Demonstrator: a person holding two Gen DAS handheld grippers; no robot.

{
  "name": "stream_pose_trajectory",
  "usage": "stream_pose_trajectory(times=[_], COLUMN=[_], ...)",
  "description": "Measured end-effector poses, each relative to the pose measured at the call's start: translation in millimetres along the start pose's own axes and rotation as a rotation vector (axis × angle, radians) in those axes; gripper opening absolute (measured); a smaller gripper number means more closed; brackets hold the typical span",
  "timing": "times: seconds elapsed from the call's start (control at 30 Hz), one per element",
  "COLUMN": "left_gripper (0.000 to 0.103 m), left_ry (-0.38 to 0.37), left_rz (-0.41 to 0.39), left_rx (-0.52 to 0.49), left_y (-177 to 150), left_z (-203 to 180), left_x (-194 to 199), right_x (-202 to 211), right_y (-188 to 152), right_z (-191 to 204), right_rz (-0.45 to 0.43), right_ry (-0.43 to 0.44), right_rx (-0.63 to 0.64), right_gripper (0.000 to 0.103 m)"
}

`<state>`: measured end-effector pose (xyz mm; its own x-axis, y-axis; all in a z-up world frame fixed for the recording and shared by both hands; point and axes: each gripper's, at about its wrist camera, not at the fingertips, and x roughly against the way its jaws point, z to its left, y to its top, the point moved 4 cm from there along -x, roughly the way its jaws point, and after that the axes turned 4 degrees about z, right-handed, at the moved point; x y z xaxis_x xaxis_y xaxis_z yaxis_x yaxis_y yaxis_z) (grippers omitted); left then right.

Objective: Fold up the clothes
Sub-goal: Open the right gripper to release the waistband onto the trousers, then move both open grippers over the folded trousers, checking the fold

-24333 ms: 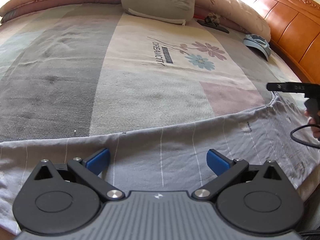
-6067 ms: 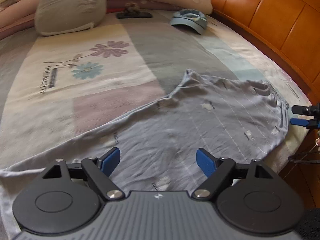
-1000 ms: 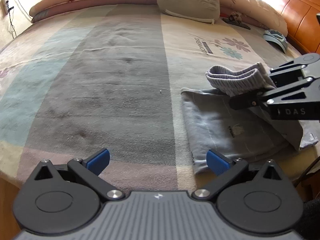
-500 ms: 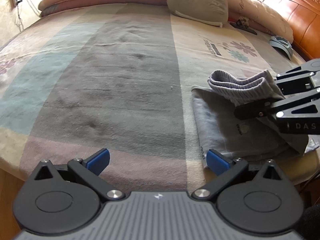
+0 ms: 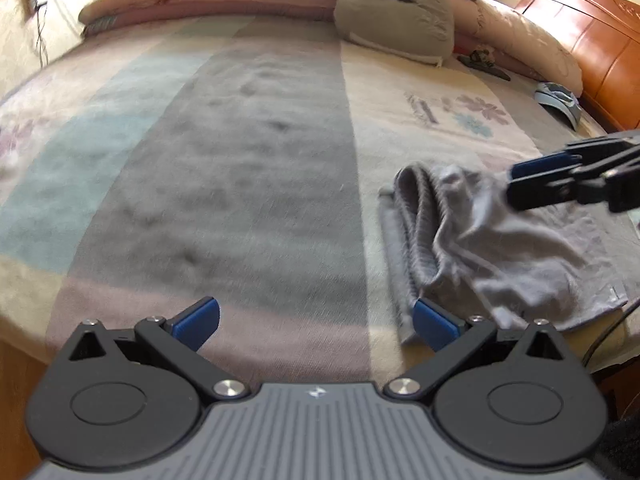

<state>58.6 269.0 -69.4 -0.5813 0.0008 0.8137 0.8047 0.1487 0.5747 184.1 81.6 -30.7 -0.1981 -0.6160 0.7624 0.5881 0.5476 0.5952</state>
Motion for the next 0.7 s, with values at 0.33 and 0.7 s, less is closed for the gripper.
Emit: stream_pose_trajectory(times=[0.33, 0.7], left_gripper=[0.102, 0.1], left_ry=[-0.276, -0.239], left_rz=[-0.104, 0.0], left_rx=[-0.215, -0.054], left_y=[71.3, 49.8], left_z=[-103.3, -95.2], left_x=[-17.8, -61.3], right_x=[72.4, 107.6], right_y=[-93.5, -166.7], right_z=[-92.2, -124.8], right_rz=[0.033, 0.018], right_ry=[-0.378, -0.363], right_rx=[-0.039, -0.143], right_gripper=[0.065, 0.065])
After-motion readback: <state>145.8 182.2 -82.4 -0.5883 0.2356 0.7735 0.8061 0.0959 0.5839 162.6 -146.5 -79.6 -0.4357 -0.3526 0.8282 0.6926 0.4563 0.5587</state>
